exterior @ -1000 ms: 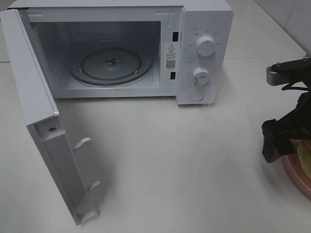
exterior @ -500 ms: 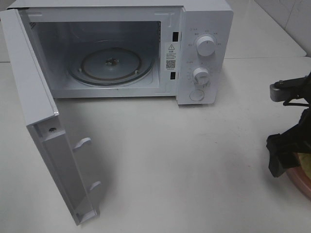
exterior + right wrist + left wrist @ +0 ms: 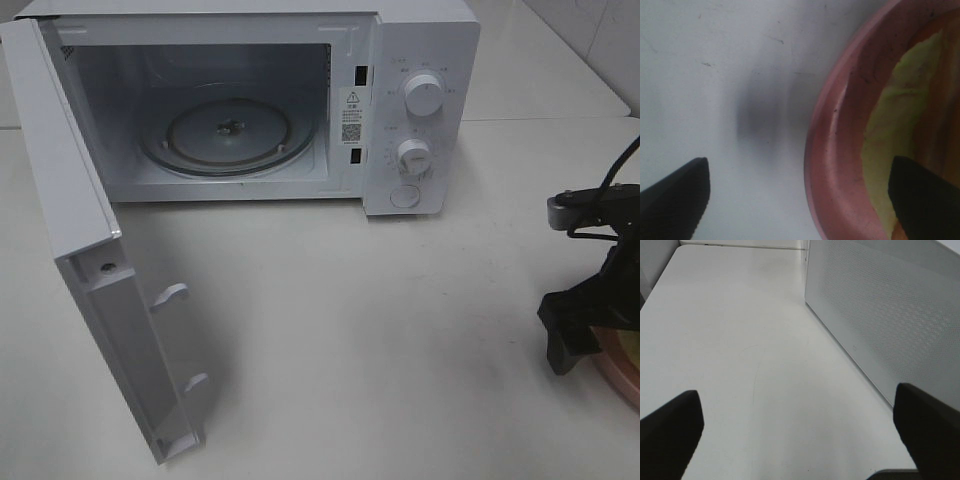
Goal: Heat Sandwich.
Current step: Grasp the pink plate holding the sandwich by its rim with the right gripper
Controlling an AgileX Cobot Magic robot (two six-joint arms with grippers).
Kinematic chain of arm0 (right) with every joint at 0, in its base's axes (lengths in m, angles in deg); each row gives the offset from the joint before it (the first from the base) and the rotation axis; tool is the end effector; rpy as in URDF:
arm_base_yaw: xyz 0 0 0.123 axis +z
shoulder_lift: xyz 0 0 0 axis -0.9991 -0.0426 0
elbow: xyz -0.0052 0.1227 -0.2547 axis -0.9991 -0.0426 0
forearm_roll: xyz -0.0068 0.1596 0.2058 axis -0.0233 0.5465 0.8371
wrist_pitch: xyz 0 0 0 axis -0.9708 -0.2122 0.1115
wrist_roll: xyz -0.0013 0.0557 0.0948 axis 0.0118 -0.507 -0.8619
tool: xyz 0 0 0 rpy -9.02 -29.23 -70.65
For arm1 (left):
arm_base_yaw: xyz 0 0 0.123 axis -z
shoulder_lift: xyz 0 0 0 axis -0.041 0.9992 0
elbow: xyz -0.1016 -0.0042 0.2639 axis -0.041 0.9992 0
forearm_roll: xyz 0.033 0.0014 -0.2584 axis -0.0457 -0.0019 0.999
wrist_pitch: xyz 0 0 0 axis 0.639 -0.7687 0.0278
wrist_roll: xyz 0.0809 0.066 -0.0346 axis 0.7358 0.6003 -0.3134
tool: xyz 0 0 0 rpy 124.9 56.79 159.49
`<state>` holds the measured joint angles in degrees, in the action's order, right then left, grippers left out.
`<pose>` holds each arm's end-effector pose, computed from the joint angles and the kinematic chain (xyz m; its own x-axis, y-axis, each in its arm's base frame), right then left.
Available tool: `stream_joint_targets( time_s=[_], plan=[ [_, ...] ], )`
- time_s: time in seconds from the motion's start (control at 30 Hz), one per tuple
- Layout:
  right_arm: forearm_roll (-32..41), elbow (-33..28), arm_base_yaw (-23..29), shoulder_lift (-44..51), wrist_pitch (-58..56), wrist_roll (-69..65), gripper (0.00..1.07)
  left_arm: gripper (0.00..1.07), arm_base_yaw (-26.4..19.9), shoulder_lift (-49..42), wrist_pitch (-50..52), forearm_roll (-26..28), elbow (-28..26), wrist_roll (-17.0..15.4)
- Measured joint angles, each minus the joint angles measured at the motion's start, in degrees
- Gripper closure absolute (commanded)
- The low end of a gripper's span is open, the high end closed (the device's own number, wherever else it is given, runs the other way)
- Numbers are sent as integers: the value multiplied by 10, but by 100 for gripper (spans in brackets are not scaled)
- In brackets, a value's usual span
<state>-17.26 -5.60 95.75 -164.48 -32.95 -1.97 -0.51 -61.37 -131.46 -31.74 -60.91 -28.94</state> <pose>0.2555 0.0306 0.1172 -0.9824 -0.1334 -0.1311 -0.1272 0.9904 -0.0544 0.0187 -0.0087 0.2766 -0.4509 -0.0525 -0.8910 0.0143 0.9977 -0.0660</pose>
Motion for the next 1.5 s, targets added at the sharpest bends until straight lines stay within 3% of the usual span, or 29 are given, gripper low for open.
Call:
stream_joint_targets(
  time_s=[0.33, 0.83, 1.0, 1.1, 1.13, 1.23, 1.27, 1.3, 1.33, 1.4, 1.43, 1.5],
  plan=[
    [-25, 0, 0, -56, 20, -20, 18, 9, 0, 0, 0, 0, 0, 0],
    [-28, 0, 0, -62, 42, -28, 22, 9, 0, 0, 0, 0, 0, 0],
    [-29, 0, 0, -62, 44, -28, 31, 9, 0, 0, 0, 0, 0, 0],
    [-33, 0, 0, -62, 48, -29, 45, 9, 0, 0, 0, 0, 0, 0],
    [-33, 0, 0, -62, 48, -29, 45, 9, 0, 0, 0, 0, 0, 0],
    [-41, 0, 0, -62, 48, -42, 62, 9, 0, 0, 0, 0, 0, 0],
    [-41, 0, 0, -62, 48, -42, 62, 9, 0, 0, 0, 0, 0, 0],
    [-48, 0, 0, -62, 48, -55, 68, 9, 0, 0, 0, 0, 0, 0],
    [-50, 0, 0, -62, 48, -61, 81, 9, 0, 0, 0, 0, 0, 0],
    [-57, 0, 0, -62, 49, -70, 92, 9, 0, 0, 0, 0, 0, 0],
    [-57, 0, 0, -62, 49, -70, 92, 9, 0, 0, 0, 0, 0, 0],
    [-64, 0, 0, -62, 48, -76, 107, 9, 0, 0, 0, 0, 0, 0]
  ],
)
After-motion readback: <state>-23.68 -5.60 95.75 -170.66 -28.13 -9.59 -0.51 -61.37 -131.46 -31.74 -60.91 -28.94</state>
